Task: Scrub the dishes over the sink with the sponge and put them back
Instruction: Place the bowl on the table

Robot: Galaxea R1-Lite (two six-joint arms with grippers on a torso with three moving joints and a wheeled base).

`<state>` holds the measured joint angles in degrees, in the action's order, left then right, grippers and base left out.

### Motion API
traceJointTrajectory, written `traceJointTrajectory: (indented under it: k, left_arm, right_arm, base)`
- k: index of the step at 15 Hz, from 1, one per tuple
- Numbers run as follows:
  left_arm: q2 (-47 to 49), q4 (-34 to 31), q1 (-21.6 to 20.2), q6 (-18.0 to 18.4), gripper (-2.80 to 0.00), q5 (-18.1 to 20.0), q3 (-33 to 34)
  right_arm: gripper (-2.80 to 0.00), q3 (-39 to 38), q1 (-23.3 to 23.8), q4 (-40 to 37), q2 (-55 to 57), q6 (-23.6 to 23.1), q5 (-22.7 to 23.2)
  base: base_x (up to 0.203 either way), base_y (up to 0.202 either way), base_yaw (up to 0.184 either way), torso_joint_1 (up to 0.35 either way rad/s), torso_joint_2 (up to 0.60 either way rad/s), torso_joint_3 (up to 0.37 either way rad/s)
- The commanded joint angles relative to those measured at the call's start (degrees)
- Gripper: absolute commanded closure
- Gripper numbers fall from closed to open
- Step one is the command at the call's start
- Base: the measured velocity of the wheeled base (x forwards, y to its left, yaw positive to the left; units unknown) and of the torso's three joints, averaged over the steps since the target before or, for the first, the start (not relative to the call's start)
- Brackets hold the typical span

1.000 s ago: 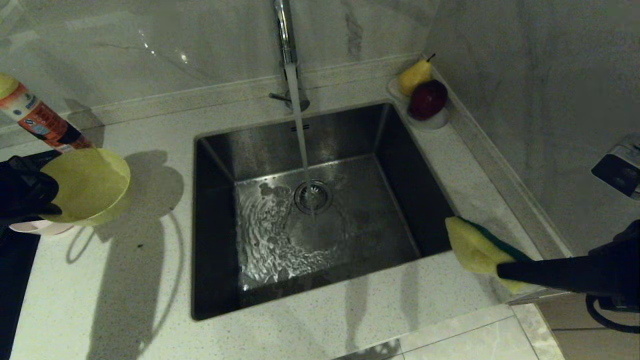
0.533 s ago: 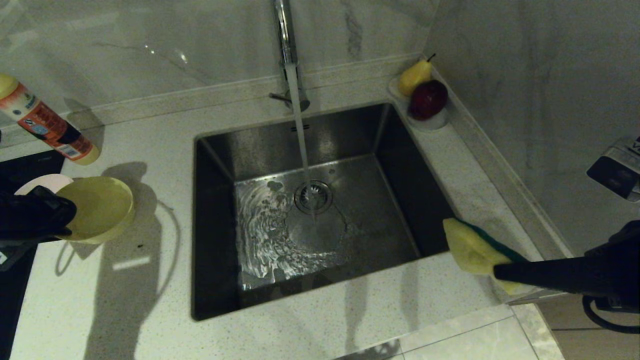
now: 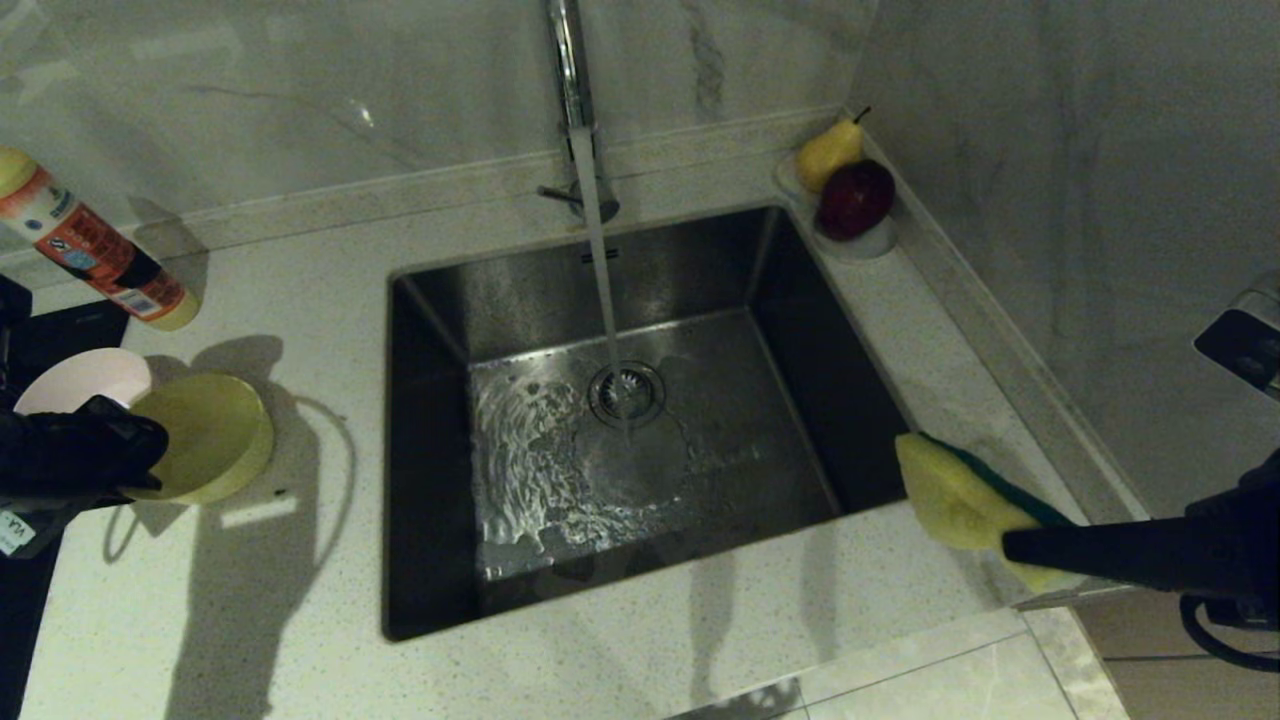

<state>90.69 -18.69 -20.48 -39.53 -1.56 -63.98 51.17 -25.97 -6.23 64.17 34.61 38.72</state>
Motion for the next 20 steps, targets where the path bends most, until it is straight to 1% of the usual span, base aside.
traceJointTrajectory:
  k: [1, 6, 7, 8, 9, 11, 12, 15, 16, 17, 18, 20]
  left_arm:
    - [-0.33, -0.03, 0.0, -0.02, -2.8, -0.02, -0.18]
    - [-4.8, 0.09, 0.03, 1.28, -2.8, 0.2, -2.18]
    - [-7.46, 0.18, 0.16, 2.03, -2.8, 0.26, -3.59]
    - [-9.61, 0.26, 0.56, 3.55, -2.8, 0.3, -5.41]
    - [-11.11, 0.29, 1.77, 6.65, -2.8, 0.34, -6.99]
    - [-13.38, 1.32, 4.57, 21.45, -2.8, 0.49, -8.39]
    - [-13.84, 5.05, 5.95, 27.69, -2.8, 0.57, -8.16]
    - [-14.9, 23.28, 10.45, 37.2, -2.8, 0.75, -3.22]
    - [-15.27, 29.5, 12.28, 42.09, -2.8, 1.0, -0.14]
    - [-16.16, 33.12, 14.45, 45.68, -2.8, 1.15, 2.02]
    - [-18.74, 34.45, 16.77, 46.84, -2.8, 1.2, 4.26]
    - [-26.67, 35.22, 20.81, 47.74, -2.8, 1.16, 9.63]
  right_arm:
    - [0.0, -0.55, 0.04, 0.08, -0.36, 0.2, 0.13]
    - [0.0, -1.43, 0.04, 0.08, -1.06, 0.2, 0.13]
    - [0.0, -1.34, 0.04, 0.08, -1.06, 0.2, 0.13]
    - [0.0, -1.34, 0.04, 0.08, -1.06, 0.2, 0.13]
    - [0.0, -1.51, 0.04, 0.06, -0.88, 0.44, 0.11]
    - [0.0, -2.21, 0.12, -0.11, -0.93, 0.62, -0.04]
    - [0.0, -2.28, 0.13, -0.17, -1.32, 0.72, -0.13]
    - [0.0, -2.41, 1.09, -0.28, -2.03, 0.81, -0.05]
    - [0.0, -2.83, 1.26, -0.36, -2.11, 0.81, -0.05]
    - [0.0, -3.15, 1.35, -0.25, -2.2, 0.81, -0.11]
    - [0.0, -3.27, 1.66, -0.27, -2.26, 0.81, -0.1]
    - [0.0, -3.27, 3.0, -0.27, -1.86, 0.81, -0.05]
  base:
    - [0.0, 0.0, 0.0, 0.0, 0.0, 0.0]
    - [0.0, 0.0, 0.0, 0.0, 0.0, 0.0]
    - [0.0, 0.0, 0.0, 0.0, 0.0, 0.0]
    - [0.0, 0.0, 0.0, 0.0, 0.0, 0.0]
    - [0.0, 0.0, 0.0, 0.0, 0.0, 0.0]
    - [0.0, 0.0, 0.0, 0.0, 0.0, 0.0]
    - [0.0, 0.0, 0.0, 0.0, 0.0, 0.0]
    - [0.0, 0.0, 0.0, 0.0, 0.0, 0.0]
    - [0.0, 0.0, 0.0, 0.0, 0.0, 0.0]
    - [0.0, 0.0, 0.0, 0.0, 0.0, 0.0]
    - [0.0, 0.0, 0.0, 0.0, 0.0, 0.0]
    - [0.0, 0.0, 0.0, 0.0, 0.0, 0.0]
